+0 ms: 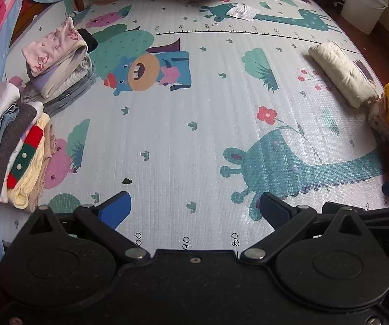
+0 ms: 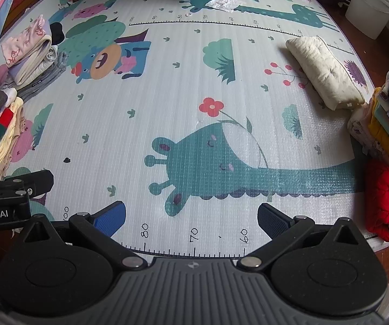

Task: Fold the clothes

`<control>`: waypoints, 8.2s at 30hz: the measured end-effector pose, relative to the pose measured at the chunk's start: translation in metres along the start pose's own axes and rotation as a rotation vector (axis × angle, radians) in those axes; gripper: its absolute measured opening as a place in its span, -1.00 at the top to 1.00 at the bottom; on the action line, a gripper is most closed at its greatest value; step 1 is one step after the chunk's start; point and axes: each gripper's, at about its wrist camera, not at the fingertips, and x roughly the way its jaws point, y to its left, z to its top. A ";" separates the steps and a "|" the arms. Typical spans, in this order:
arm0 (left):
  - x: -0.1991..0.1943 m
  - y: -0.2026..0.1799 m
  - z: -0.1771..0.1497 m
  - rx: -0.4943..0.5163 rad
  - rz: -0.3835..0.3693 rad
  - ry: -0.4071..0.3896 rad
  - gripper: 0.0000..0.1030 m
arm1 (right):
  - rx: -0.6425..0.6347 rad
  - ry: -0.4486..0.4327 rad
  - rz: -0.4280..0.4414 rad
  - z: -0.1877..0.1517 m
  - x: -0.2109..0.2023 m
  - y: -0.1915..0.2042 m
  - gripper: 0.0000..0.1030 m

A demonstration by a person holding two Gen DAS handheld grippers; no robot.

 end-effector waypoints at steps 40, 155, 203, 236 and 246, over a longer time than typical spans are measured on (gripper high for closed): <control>0.003 0.001 0.000 -0.024 -0.012 0.018 -0.99 | -0.009 0.001 -0.007 -0.001 0.000 0.000 -1.00; -0.068 0.102 0.128 0.158 -0.366 -0.376 0.44 | -0.237 -0.142 0.141 0.192 0.011 -0.018 -1.00; 0.189 -0.075 -0.113 1.384 -0.217 -0.205 0.06 | -1.769 -0.174 -0.015 -0.073 0.193 -0.071 -0.29; 0.229 -0.101 -0.112 1.485 -0.057 -0.265 0.81 | -1.226 -0.177 0.268 0.018 0.165 -0.070 0.84; 0.119 -0.049 0.031 1.048 -0.011 -0.350 0.90 | -1.113 -0.302 0.172 0.072 0.074 -0.064 0.86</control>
